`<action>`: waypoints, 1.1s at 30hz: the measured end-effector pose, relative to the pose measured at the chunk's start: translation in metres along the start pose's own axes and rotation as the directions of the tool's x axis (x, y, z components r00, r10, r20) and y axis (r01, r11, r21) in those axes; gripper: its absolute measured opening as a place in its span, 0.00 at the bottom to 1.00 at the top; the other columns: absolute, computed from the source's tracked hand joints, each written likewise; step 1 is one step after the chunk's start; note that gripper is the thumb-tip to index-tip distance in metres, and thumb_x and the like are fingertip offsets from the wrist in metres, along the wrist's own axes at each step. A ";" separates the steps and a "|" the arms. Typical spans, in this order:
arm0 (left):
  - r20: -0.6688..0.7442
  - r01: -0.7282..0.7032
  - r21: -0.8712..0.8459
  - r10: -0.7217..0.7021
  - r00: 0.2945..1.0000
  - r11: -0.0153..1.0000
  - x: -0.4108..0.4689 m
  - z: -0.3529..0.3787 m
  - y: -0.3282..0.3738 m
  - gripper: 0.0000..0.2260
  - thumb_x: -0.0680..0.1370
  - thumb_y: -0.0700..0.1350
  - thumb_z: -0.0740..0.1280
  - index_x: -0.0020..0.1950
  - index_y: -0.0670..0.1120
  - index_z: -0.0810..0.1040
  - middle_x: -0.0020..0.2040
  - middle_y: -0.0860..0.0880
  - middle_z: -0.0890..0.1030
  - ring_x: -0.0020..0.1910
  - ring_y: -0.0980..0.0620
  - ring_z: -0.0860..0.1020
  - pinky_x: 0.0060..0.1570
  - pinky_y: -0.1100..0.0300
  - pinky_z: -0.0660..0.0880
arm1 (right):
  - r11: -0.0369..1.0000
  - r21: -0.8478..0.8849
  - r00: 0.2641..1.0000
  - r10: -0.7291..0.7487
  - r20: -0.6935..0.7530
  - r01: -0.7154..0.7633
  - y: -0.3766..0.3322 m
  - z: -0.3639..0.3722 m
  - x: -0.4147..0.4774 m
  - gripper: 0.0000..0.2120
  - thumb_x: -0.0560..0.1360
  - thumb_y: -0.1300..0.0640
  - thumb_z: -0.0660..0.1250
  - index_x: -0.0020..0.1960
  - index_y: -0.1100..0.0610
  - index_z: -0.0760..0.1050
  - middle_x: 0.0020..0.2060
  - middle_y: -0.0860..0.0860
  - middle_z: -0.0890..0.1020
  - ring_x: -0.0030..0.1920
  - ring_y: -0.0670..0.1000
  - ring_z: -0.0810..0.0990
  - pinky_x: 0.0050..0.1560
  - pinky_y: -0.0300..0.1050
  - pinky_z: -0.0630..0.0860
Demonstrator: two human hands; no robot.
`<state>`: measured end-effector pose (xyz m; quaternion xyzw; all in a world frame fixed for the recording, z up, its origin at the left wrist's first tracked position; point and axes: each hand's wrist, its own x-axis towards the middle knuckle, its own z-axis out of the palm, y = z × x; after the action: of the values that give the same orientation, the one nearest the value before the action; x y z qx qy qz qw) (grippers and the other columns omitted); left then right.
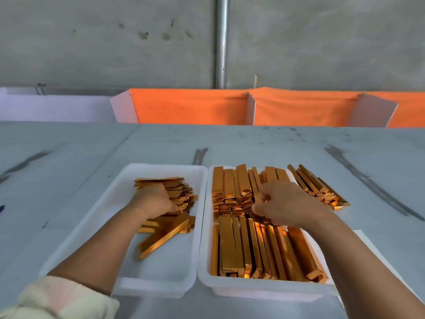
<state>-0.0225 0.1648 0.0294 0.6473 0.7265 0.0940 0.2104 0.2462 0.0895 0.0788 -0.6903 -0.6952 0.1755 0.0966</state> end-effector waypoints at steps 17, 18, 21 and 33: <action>-0.013 -0.116 0.015 0.117 0.993 0.993 -0.008 0.020 -0.005 0.04 0.74 0.43 0.65 0.40 0.48 0.76 0.39 0.49 0.79 0.39 0.51 0.76 0.31 0.60 0.67 | 0.928 0.250 0.944 -0.215 -0.250 0.277 -0.055 0.056 0.042 0.08 0.79 0.54 0.64 0.44 0.55 0.79 0.36 0.50 0.81 0.36 0.48 0.79 0.39 0.45 0.79; -0.027 -0.110 -0.084 0.108 0.994 0.990 -0.007 0.014 -0.005 0.03 0.74 0.41 0.64 0.41 0.47 0.77 0.41 0.48 0.79 0.41 0.49 0.77 0.34 0.60 0.69 | 0.912 0.290 0.939 -0.212 -0.273 0.290 -0.053 0.059 0.043 0.08 0.79 0.54 0.64 0.44 0.54 0.79 0.36 0.50 0.81 0.34 0.47 0.77 0.37 0.43 0.78; -0.014 -0.105 -0.423 0.109 0.994 0.900 -0.007 -0.001 0.001 0.04 0.74 0.40 0.66 0.43 0.48 0.79 0.41 0.45 0.81 0.41 0.48 0.78 0.42 0.55 0.74 | 0.833 0.465 0.938 -0.169 -0.303 0.300 -0.046 0.067 0.046 0.06 0.80 0.54 0.64 0.46 0.49 0.78 0.36 0.49 0.81 0.34 0.48 0.79 0.36 0.43 0.78; -0.326 -0.465 -0.431 0.347 0.880 0.773 -0.024 0.027 0.038 0.08 0.75 0.44 0.66 0.42 0.58 0.79 0.36 0.56 0.78 0.37 0.62 0.76 0.37 0.63 0.72 | 0.482 0.859 0.983 -0.031 -0.182 0.174 -0.034 0.065 0.053 0.04 0.78 0.56 0.68 0.47 0.56 0.80 0.35 0.52 0.83 0.27 0.46 0.76 0.24 0.38 0.71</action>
<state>0.0247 0.1429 0.0253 0.6977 0.5385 0.3947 0.2597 0.1889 0.1351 0.0258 -0.5142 -0.5419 0.4475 0.4915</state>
